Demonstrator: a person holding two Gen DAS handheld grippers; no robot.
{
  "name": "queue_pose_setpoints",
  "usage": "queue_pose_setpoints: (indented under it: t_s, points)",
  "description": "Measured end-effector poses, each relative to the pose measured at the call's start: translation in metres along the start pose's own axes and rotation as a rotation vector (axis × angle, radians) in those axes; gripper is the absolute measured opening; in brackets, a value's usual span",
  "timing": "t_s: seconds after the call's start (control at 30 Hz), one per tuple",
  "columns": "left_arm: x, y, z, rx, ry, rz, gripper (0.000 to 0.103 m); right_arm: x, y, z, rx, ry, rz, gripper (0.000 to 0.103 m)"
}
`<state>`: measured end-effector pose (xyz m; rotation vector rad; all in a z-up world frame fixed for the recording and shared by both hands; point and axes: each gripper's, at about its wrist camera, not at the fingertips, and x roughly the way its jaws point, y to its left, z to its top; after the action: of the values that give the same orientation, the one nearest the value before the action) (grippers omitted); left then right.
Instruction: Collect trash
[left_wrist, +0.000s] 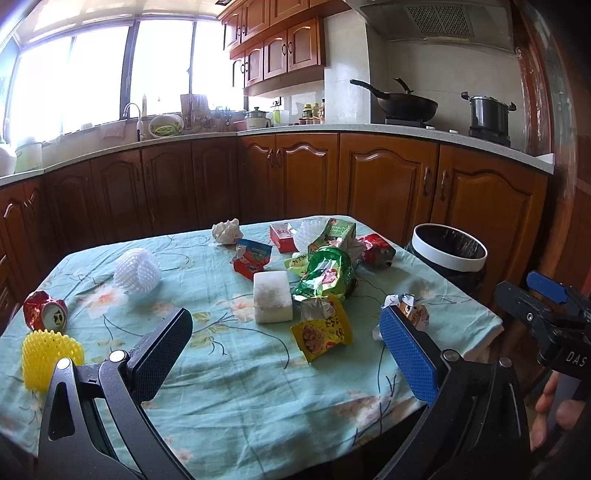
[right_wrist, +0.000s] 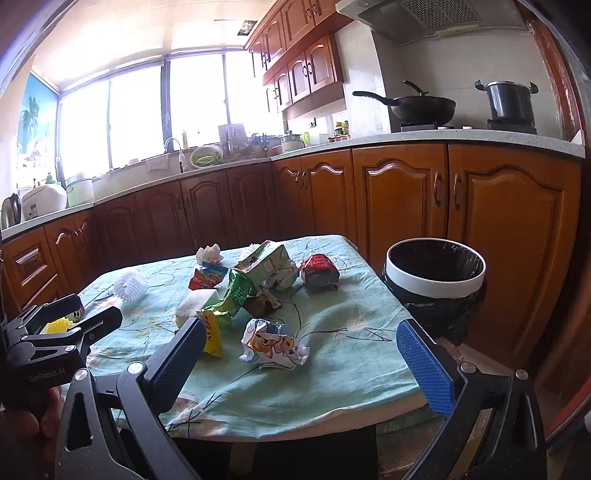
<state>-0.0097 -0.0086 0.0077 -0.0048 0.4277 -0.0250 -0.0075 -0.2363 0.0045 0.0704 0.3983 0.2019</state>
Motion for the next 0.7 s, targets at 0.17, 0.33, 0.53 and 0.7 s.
queue_pose_setpoints:
  t_s: [0.17, 0.33, 0.53, 0.7]
  points:
    - [-0.0006, 0.0002, -0.0002, -0.001, -0.001, 0.003, 0.103, 0.0002, 0.0014, 0.0012, 0.002, -0.001, 0.002, 0.103]
    - [-0.0008, 0.0015, -0.0001, -0.003, -0.002, 0.006, 0.103, 0.0005, 0.0022, 0.0022, 0.002, -0.001, 0.004, 0.103]
    - [-0.001, 0.0019, -0.0007, -0.002, -0.003, 0.009, 0.103, 0.0012, 0.0025, 0.0023, 0.003, -0.001, 0.006, 0.103]
    - [0.0003, 0.0032, 0.0004, -0.005, 0.003, 0.011, 0.103, 0.001, 0.0023, 0.0021, 0.003, -0.001, 0.007, 0.103]
